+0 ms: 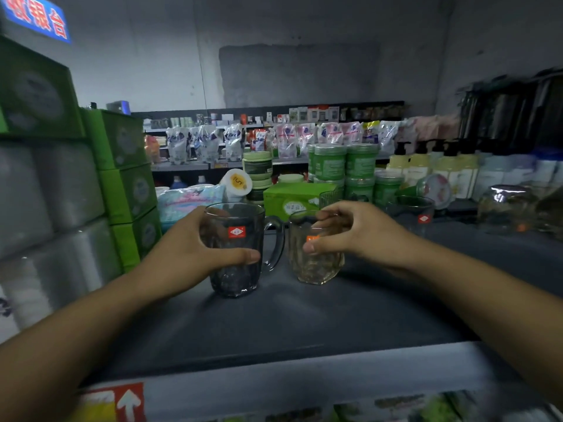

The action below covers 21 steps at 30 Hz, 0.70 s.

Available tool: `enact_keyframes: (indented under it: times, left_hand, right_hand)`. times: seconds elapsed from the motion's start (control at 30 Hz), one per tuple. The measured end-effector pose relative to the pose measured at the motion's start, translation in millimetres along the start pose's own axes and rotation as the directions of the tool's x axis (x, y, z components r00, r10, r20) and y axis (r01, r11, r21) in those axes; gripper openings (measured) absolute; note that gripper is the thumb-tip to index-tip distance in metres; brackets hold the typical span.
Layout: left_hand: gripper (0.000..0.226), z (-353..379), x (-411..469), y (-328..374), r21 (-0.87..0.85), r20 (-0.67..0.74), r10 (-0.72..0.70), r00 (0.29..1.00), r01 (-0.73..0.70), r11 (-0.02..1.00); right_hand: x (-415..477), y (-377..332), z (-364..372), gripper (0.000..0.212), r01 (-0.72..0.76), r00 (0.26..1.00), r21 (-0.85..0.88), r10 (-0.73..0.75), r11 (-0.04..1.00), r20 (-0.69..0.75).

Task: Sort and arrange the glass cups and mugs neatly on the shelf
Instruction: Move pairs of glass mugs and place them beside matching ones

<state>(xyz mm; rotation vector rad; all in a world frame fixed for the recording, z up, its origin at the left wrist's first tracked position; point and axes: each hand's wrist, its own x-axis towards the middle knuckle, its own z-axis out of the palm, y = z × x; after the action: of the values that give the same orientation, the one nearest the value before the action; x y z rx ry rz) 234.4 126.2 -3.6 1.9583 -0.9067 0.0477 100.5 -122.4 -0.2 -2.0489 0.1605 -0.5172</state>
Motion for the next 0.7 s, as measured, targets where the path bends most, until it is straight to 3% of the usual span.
enact_keyframes:
  times: [0.2,0.47,0.63,0.7]
  left_hand:
    - [0.082,23,-8,53,-0.063,0.017,0.065,0.998,-0.064,0.996]
    - [0.077,139,-21,147,-0.103,-0.063,0.057,0.996,-0.063,0.993]
    - [0.067,228,-20,194,-0.2,-0.097,0.04,0.994,-0.059,0.978]
    - [0.068,258,-20,210,-0.201,-0.113,0.025,0.993,-0.048,0.978]
  right_hand:
    - [-39,-1,-63,0.078,-0.008,0.998,0.039,0.011,0.999,-0.061]
    - [-100,27,-199,0.071,0.036,0.988,0.05,-0.028,0.998,-0.152]
    - [-127,66,-284,0.034,0.026,0.985,-0.034,-0.031,0.999,-0.171]
    - [-133,85,-310,0.035,-0.001,0.976,-0.086,-0.018,0.996,-0.218]
